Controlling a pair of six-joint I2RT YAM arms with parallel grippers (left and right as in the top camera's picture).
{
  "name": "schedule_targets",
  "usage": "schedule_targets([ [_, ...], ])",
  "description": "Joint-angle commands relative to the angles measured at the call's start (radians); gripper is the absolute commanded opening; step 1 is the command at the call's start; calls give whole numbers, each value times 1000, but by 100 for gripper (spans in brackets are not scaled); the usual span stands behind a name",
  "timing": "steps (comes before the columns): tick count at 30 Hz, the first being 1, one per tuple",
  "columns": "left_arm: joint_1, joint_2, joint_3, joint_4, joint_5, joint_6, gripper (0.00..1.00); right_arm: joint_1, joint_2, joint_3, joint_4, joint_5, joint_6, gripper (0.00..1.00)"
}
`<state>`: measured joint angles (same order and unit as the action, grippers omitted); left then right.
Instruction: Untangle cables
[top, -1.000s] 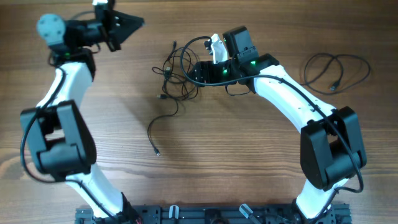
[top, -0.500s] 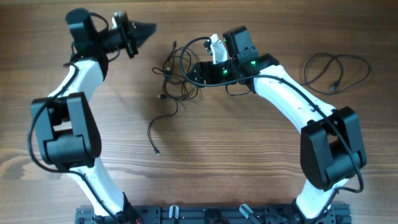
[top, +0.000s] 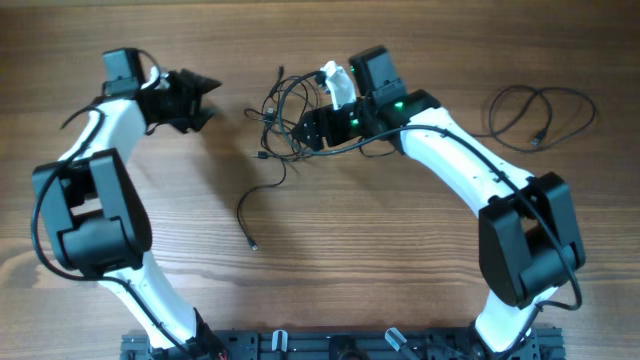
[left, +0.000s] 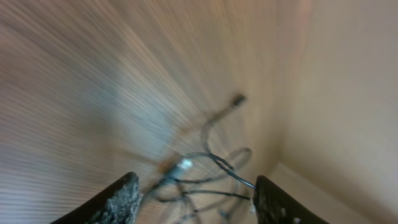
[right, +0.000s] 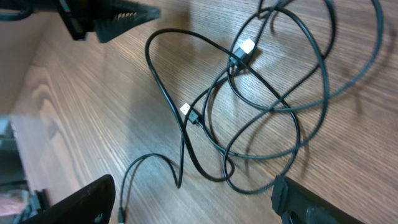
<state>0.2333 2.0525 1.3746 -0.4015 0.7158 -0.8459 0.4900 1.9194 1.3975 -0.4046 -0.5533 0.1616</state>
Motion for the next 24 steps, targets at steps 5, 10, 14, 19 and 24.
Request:
schedule_targets([
  [5,52,-2,47,-281,-485,215,70,92,98,5,119,117,-19,71],
  [10,47,-2,45,-389,-553,214,68,122,134,4,128,276,-20,70],
  [14,26,-2,37,-418,-554,214,67,122,146,4,135,290,0,17],
  [19,-14,-2,32,-418,-554,215,67,114,120,35,149,285,46,4],
  [24,-48,-2,32,-416,-565,217,71,111,36,139,95,245,47,4],
])
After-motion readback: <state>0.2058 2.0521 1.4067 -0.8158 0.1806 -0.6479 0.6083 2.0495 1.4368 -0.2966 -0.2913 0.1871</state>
